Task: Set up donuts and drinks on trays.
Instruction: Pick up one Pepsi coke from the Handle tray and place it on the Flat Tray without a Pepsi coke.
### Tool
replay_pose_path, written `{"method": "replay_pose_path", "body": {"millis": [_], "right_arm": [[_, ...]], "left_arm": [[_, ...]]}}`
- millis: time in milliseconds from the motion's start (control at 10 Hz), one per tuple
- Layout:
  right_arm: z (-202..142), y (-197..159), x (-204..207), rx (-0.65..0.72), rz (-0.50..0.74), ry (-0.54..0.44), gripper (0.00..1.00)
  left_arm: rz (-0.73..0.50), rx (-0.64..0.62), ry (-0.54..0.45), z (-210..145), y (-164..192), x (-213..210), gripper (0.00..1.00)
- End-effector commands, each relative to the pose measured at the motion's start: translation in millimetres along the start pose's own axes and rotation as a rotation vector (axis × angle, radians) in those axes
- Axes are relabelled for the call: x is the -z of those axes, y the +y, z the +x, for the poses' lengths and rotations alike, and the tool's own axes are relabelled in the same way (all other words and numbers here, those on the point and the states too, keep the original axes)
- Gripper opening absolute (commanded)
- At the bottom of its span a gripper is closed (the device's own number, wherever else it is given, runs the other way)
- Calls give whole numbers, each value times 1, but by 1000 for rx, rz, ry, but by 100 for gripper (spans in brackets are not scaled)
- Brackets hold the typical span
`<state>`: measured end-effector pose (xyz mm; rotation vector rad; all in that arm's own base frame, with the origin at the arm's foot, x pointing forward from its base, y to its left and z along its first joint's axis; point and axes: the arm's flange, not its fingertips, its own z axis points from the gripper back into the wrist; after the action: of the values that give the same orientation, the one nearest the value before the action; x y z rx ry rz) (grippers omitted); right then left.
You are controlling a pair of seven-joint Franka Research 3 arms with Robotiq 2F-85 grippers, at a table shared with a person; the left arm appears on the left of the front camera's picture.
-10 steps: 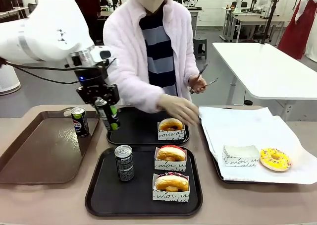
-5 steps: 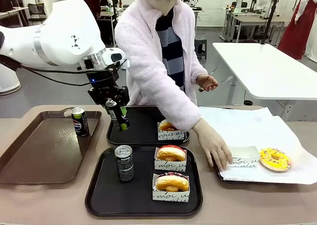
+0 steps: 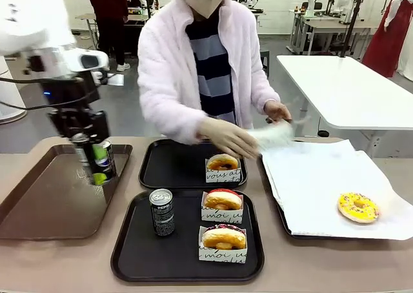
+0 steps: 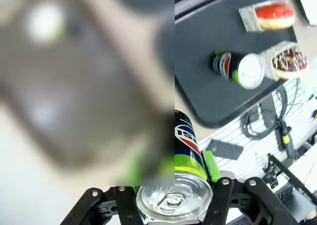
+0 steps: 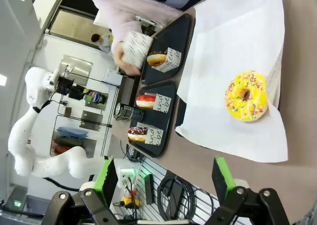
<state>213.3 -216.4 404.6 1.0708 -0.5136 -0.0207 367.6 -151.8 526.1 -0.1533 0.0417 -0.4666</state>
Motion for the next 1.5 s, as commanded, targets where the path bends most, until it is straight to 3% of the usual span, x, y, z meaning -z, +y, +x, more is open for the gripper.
{"method": "replay_pose_path", "body": {"millis": [0,300,400,1400], "right_arm": [[-1,0,1,-11,13,-10,100],[-1,0,1,-11,13,-10,100],[-1,0,1,-11,13,-10,100],[-1,0,1,-11,13,-10,100]], "left_arm": [[18,17,-36,-10,14,-2,58],[39,-45,-82,-16,17,-4,58],[9,-10,-40,-20,13,-6,58],[9,-10,-40,-20,13,-6,58]]}}
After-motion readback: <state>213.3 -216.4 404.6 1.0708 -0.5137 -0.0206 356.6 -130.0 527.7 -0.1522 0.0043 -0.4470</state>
